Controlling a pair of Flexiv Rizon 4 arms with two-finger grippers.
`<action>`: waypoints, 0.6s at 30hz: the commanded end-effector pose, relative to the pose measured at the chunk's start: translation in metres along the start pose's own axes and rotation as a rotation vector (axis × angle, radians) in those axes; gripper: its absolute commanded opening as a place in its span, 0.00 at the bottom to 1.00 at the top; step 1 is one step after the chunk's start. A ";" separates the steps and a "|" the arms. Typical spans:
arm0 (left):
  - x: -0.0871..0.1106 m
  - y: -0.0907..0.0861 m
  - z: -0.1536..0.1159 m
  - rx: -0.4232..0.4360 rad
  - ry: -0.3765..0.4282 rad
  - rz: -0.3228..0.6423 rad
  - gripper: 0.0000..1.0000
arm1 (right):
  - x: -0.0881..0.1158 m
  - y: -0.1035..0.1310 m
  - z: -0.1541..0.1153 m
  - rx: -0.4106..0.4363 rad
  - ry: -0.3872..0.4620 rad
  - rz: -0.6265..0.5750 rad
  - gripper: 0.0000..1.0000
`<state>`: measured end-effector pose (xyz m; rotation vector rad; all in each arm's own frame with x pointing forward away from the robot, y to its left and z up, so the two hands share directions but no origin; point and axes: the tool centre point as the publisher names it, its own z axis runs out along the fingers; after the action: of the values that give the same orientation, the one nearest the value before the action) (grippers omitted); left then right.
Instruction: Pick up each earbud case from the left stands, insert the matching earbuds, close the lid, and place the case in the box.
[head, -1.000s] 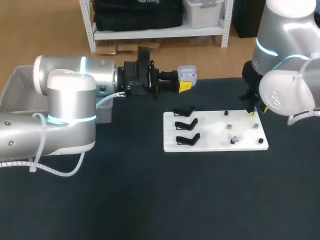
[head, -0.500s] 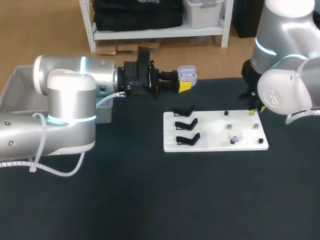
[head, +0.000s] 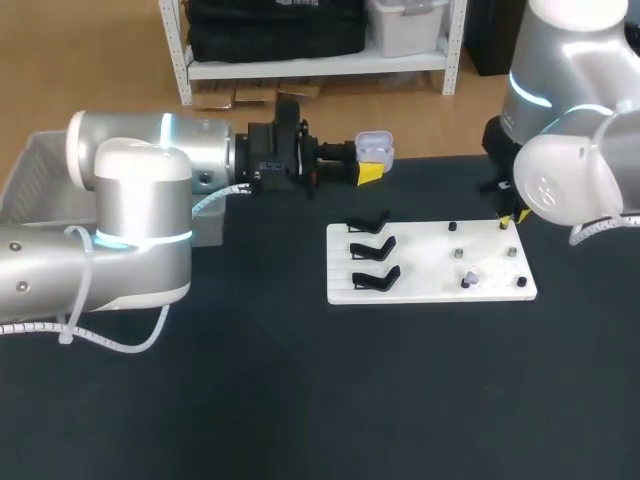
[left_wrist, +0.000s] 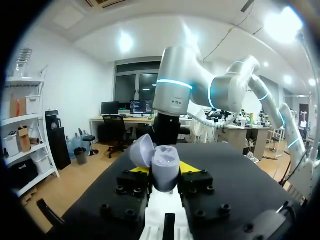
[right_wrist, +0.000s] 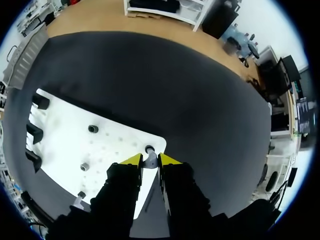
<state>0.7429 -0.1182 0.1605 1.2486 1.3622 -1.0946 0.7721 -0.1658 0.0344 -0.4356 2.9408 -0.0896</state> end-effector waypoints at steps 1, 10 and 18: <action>0.002 -0.002 0.000 -0.006 -0.008 0.005 0.00 | 0.008 0.001 -0.026 0.016 -0.013 0.016 0.00; 0.002 -0.002 0.000 -0.006 -0.008 0.005 0.00 | 0.026 0.017 -0.084 0.012 -0.033 0.120 0.00; 0.002 -0.002 0.000 -0.006 -0.008 0.005 0.00 | 0.045 0.036 -0.130 0.036 -0.029 0.136 0.00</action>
<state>0.7428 -0.1182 0.1606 1.2488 1.3622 -1.0947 0.7201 -0.1427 0.1299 -0.2307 2.9563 -0.0806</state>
